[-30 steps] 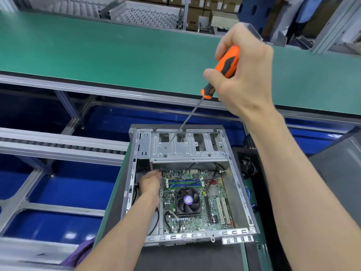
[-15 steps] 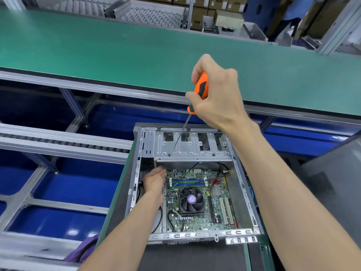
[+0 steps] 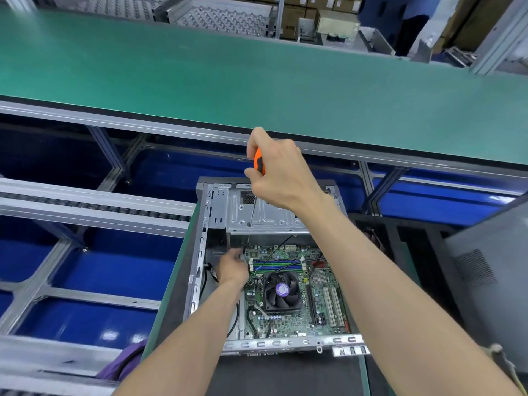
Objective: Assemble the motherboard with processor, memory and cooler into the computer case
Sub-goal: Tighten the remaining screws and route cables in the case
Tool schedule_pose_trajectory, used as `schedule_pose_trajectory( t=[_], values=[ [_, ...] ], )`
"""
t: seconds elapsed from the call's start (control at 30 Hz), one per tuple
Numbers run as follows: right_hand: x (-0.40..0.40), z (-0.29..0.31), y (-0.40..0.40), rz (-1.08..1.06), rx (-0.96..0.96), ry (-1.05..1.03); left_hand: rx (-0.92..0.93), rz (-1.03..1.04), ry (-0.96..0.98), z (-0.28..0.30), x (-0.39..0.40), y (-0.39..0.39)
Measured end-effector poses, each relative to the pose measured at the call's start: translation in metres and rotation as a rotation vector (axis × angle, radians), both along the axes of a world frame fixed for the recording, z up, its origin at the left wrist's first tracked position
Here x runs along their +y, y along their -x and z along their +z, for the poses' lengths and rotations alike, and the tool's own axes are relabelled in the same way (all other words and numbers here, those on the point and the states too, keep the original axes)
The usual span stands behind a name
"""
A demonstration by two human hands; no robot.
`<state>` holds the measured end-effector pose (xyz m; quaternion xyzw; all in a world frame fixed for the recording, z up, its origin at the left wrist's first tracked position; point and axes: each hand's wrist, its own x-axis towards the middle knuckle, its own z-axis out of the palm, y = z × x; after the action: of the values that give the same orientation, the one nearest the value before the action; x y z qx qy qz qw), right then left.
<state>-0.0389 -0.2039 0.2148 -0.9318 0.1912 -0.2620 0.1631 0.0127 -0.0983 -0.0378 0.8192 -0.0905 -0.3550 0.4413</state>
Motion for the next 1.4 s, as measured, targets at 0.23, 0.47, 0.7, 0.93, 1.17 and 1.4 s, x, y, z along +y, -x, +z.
schedule_pose_trajectory(
  t=[0.23, 0.47, 0.7, 0.93, 1.17, 1.4],
  values=[
    [-0.004, -0.008, -0.006, -0.012, 0.033, -0.009, -0.084, -0.137, -0.071, -0.008, -0.007, -0.006],
    [-0.007, -0.012, -0.014, -0.018, 0.067, -0.031, -0.097, -0.133, -0.093, -0.017, -0.012, -0.010],
    [-0.006, -0.012, -0.020, 0.017, 0.112, -0.013, -0.148, -0.126, -0.098, -0.017, -0.011, -0.004],
    [-0.008, -0.011, -0.018, 0.064, 0.160, 0.058, -0.142, 0.051, -0.006, -0.017, -0.015, -0.001],
    [-0.008, -0.009, -0.024, 0.068, 0.191, 0.065, -0.138, 0.161, -0.018, -0.020, -0.021, -0.002],
    [-0.015, 0.007, -0.019, 0.090, 0.299, 0.056, -0.242, 0.178, -0.101, -0.022, -0.026, 0.000]
  ],
)
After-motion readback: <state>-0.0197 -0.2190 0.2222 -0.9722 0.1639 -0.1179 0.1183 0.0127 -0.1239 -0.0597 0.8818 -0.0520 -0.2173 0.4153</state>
